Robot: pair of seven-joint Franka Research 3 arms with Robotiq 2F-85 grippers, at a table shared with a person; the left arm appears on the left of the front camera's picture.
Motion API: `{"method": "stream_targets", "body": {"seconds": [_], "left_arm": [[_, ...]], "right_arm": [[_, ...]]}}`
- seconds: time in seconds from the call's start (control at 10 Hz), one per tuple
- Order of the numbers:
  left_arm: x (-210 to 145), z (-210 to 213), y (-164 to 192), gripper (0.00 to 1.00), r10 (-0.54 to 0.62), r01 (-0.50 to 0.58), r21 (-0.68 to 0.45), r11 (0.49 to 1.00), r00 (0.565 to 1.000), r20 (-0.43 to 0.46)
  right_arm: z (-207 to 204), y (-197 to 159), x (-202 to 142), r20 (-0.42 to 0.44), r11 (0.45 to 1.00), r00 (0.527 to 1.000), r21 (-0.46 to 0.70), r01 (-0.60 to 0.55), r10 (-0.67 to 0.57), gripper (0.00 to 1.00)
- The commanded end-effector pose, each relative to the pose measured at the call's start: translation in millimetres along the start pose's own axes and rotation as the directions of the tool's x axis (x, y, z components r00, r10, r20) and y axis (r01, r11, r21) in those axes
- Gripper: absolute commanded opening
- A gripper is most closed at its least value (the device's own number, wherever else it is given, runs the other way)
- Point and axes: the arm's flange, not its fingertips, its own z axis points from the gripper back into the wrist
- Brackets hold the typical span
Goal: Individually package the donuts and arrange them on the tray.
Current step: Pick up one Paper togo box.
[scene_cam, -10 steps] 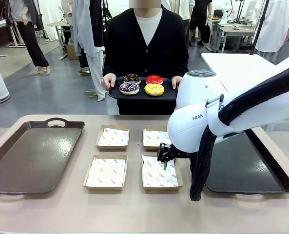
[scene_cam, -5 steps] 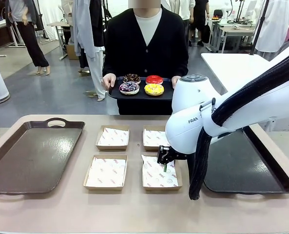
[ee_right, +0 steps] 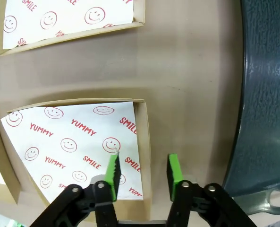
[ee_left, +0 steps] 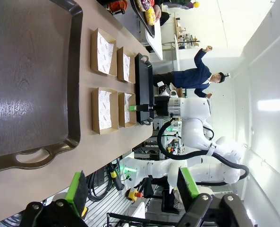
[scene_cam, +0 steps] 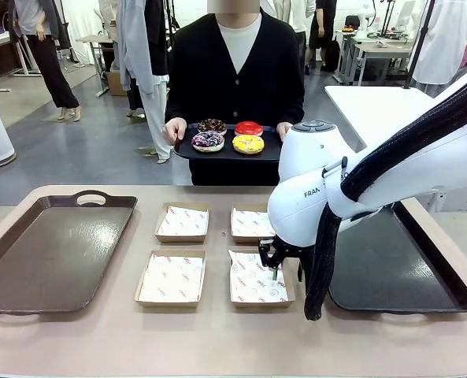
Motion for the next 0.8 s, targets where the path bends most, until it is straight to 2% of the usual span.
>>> {"method": "stream_targets", "body": {"seconds": [0.0, 0.7], "left_arm": [[0.4, -0.3, -2.0, 1.0, -0.002, 0.002, -0.001, 1.0, 1.0, -0.003], [0.4, -0.3, -2.0, 1.0, -0.002, 0.002, -0.001, 1.0, 1.0, -0.003]], "right_arm": [[-3.0, 4.1, 1.3, 0.014, 1.0, 1.0, 0.001, 0.005, -0.005, 0.0], [6.0, 0.5, -1.6, -0.003, 0.999, 0.999, -0.01, 0.046, -0.046, 0.0]]}}
